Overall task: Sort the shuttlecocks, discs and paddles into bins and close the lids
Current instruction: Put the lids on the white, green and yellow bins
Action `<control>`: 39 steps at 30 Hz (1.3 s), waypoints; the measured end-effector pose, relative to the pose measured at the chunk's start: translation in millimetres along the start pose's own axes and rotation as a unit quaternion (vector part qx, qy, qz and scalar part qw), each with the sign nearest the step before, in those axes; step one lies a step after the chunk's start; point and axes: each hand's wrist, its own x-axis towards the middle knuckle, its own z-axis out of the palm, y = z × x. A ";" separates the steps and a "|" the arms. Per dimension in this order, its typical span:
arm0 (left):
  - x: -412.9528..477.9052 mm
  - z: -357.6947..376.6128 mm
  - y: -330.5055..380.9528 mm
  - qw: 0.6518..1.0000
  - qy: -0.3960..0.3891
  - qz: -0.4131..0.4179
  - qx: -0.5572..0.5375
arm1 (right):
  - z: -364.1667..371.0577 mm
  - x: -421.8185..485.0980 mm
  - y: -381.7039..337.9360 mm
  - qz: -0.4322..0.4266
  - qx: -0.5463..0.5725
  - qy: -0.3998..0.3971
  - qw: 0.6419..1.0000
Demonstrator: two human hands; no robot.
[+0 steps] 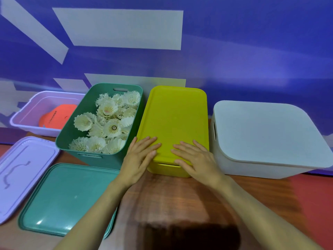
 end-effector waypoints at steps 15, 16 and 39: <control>48.7 9.6 24.8 0.953 -0.119 -0.199 0.194 | -2.8 49.4 -14.9 0.194 -0.084 -0.145 0.967; 51.3 4.5 23.3 0.959 -0.125 -0.200 0.158 | -5.4 52.7 -15.8 0.200 -0.078 -0.146 0.966; -115.0 -203.5 -192.7 0.930 0.205 -0.302 -0.046 | 145.4 167.7 -284.4 -0.090 0.126 -0.061 0.986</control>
